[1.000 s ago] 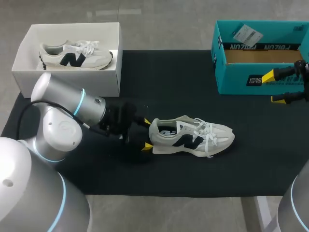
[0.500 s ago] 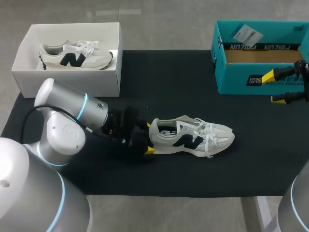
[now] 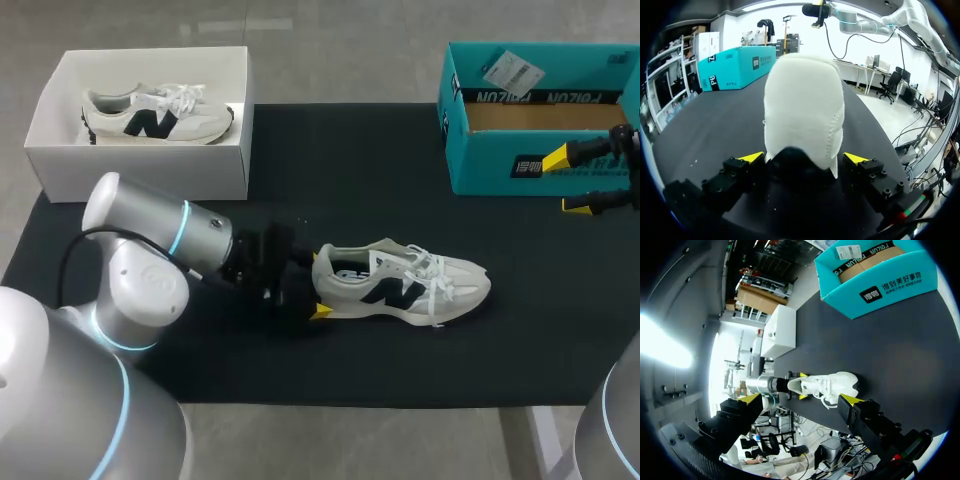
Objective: Take the shoe out of the shoebox, open the shoe tongue, remove and reinsert the insole, then place the shoe into the shoebox
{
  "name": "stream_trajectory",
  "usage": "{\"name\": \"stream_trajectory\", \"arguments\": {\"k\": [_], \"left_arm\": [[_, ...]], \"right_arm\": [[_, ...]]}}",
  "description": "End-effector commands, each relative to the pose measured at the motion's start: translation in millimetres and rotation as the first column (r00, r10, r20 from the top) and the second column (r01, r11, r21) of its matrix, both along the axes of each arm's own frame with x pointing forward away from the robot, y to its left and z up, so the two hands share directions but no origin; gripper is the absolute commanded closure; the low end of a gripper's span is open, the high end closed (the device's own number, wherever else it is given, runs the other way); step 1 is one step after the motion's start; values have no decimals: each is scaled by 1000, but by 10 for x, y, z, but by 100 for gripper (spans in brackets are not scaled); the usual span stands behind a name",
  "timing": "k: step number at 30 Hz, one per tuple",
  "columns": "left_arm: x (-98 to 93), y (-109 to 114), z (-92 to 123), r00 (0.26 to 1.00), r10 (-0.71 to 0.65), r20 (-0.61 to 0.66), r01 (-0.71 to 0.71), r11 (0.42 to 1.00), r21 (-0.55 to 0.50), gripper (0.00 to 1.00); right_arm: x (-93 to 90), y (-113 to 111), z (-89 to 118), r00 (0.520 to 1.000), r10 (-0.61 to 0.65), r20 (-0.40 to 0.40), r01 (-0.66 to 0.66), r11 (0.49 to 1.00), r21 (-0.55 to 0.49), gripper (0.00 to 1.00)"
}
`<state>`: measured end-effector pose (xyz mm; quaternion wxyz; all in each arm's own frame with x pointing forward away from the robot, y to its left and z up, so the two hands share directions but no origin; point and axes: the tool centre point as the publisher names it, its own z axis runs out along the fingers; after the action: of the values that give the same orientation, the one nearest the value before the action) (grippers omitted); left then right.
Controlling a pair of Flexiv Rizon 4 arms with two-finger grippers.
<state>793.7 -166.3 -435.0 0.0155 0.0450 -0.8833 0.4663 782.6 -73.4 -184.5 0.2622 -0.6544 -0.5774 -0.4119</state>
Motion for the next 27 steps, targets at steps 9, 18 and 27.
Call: {"name": "stream_trajectory", "arguments": {"k": [9,18,27], "left_arm": [[24,36,-75,1000,23,1,-23,1000,19,0],[84,-16,-7,994,88,68,-88,996,-7,0],[107,-25,3,997,52,50,-50,998,-47,0]], "right_arm": [[-4,2,0,1000,-1,-1,1,1000,-2,0],[-4,2,0,1000,-1,-1,1,1000,-2,0],[-4,2,0,1000,-1,-1,1,1000,-2,0]]}}
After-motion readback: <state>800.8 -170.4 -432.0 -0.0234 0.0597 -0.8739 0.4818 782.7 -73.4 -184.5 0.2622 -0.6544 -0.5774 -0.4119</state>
